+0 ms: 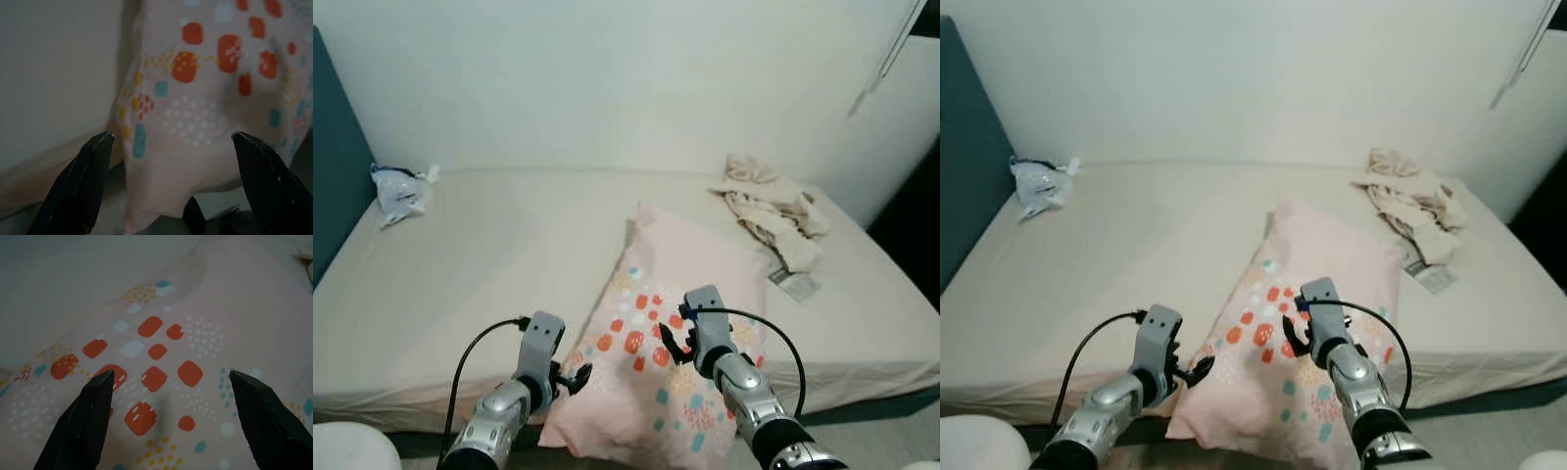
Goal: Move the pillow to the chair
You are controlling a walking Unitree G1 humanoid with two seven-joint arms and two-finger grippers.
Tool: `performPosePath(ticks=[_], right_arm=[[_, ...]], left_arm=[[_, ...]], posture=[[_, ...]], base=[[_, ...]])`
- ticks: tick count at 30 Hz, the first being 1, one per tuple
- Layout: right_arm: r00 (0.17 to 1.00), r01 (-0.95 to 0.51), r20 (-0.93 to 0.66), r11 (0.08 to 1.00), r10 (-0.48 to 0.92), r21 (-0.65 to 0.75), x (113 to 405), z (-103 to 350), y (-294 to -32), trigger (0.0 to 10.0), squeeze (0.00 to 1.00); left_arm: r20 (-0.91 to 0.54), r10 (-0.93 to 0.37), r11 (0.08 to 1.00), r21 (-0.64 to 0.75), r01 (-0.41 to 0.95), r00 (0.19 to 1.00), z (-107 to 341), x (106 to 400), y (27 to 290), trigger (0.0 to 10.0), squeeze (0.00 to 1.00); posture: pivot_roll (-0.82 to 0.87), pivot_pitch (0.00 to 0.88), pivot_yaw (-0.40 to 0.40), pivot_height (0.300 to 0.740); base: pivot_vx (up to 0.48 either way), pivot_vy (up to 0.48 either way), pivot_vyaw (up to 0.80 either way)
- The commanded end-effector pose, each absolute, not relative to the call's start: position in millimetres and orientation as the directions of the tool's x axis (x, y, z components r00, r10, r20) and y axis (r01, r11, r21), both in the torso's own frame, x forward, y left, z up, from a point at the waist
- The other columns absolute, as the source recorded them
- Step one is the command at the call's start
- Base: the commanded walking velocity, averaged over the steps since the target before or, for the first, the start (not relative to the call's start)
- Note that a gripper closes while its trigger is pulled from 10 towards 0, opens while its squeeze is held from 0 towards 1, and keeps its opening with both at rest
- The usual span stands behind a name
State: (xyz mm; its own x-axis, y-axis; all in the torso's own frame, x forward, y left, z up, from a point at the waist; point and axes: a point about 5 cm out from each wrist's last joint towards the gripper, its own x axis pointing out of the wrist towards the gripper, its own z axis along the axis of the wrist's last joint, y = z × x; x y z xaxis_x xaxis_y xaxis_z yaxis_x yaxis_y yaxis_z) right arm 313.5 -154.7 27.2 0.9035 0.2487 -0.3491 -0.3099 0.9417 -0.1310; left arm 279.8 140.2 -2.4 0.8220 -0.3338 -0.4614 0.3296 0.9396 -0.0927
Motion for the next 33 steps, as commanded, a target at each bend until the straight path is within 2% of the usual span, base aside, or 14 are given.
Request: performPosePath(ticks=[1,4,7,10,11,18,24,33], right_arm=[[0.900,-0.327,-0.349,0.934,0.262,-0.143,313.0,27.8,-155.2,10.0,0.00],[0.912,-0.305,-0.326,0.944,0.250,-0.128,316.3,32.6,-157.9,10.0,0.00],[0.913,-0.276,-0.337,0.957,0.231,-0.090,314.5,29.6,-158.6,10.0,0.00],[0.919,-0.248,-0.323,0.968,0.224,-0.036,311.1,27.3,-158.2,10.0,0.00],[0.922,-0.240,-0.317,0.970,0.222,-0.019,307.5,25.3,-157.4,10.0,0.00],[0.926,-0.229,-0.308,0.973,0.219,0.002,304.8,24.4,-161.6,10.0,0.00],[0.926,-0.232,-0.306,0.973,0.222,0.003,304.9,24.7,-159.5,10.0,0.00],[0.928,-0.274,-0.280,0.960,0.247,-0.061,311.8,32.4,-148.8,10.0,0.00]], left_arm=[[-0.461,-0.325,0.943,-0.088,0.322,0.826,-1.9,281.7,138.4,10.0,0.00],[-0.422,-0.323,0.941,-0.044,0.336,0.847,8.2,289.6,137.4,10.0,0.00],[-0.389,-0.267,0.956,0.007,0.293,0.882,14.2,295.2,142.1,10.0,0.00],[-0.389,-0.242,0.967,-0.027,0.252,0.889,13.5,295.5,145.6,10.0,0.00],[-0.419,-0.247,0.966,-0.031,0.258,0.874,7.5,291.3,147.1,10.0,0.00],[-0.430,-0.275,0.961,-0.099,0.258,0.860,4.8,289.4,141.9,10.0,0.00],[-0.431,-0.281,0.959,-0.095,0.267,0.857,5.4,290.6,139.2,10.0,0.00],[-0.352,-0.090,0.996,-0.039,0.081,0.932,19.5,302.9,151.8,10.0,0.00]], posture=[[-0.08,0.017,-0.084,0.740],[-0.09,0.016,-0.078,0.740],[-0.09,0.026,-0.053,0.735],[-0.09,0.028,-0.049,0.725],[-0.10,0.057,-0.028,0.715],[-0.09,0.059,-0.005,0.690],[-0.08,0.046,-0.011,0.670],[-0.07,0.027,-0.056,0.670]], base=[[0.000,0.000,0.00],[0.000,0.000,0.00],[0.000,0.000,0.00],[0.000,0.000,0.00],[0.000,0.000,0.00],[0.000,0.000,0.00],[0.000,0.000,0.00],[0.000,0.000,0.00]])
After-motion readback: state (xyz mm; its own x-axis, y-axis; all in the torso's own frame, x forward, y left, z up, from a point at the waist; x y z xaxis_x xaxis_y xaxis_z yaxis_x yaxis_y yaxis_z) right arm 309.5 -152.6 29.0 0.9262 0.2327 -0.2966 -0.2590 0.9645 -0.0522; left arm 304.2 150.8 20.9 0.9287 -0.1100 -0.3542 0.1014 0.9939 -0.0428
